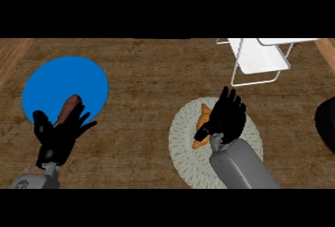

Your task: Pick the croissant from the placemat and place it in the tiered shelf

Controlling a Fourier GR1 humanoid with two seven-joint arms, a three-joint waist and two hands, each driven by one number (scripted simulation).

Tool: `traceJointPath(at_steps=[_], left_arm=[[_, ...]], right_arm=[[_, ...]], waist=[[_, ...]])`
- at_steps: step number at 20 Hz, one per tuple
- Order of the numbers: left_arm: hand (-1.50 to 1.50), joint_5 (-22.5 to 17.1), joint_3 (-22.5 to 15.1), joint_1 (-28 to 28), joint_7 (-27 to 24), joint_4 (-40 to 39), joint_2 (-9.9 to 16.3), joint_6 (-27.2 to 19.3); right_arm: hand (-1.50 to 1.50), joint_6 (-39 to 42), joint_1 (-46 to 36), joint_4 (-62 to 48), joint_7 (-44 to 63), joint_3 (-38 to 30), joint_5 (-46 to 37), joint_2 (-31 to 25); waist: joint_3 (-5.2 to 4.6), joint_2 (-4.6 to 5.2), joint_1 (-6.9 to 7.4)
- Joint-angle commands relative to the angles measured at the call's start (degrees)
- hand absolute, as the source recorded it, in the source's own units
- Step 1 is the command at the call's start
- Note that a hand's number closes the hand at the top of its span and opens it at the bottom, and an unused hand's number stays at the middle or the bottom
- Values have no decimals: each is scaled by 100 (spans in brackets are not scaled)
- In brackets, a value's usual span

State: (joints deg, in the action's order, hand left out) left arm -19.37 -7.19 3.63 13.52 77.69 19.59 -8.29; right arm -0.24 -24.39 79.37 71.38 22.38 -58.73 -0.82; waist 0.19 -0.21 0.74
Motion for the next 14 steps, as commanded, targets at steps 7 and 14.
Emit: traceJointPath(at_steps=[7, 14], left_arm=[[0, 48, 15, -163, 121, 1, 22, 106], [0, 308, 19, 100, -118, -356, -340, -174]], right_arm=[[-150, -180, -16, -405, 1321, 36, -427, 78], [-150, -666, -77, -856, 561, -265, -446, 79]], waist=[[-21, 13, -27], [-21, 32, -85]])
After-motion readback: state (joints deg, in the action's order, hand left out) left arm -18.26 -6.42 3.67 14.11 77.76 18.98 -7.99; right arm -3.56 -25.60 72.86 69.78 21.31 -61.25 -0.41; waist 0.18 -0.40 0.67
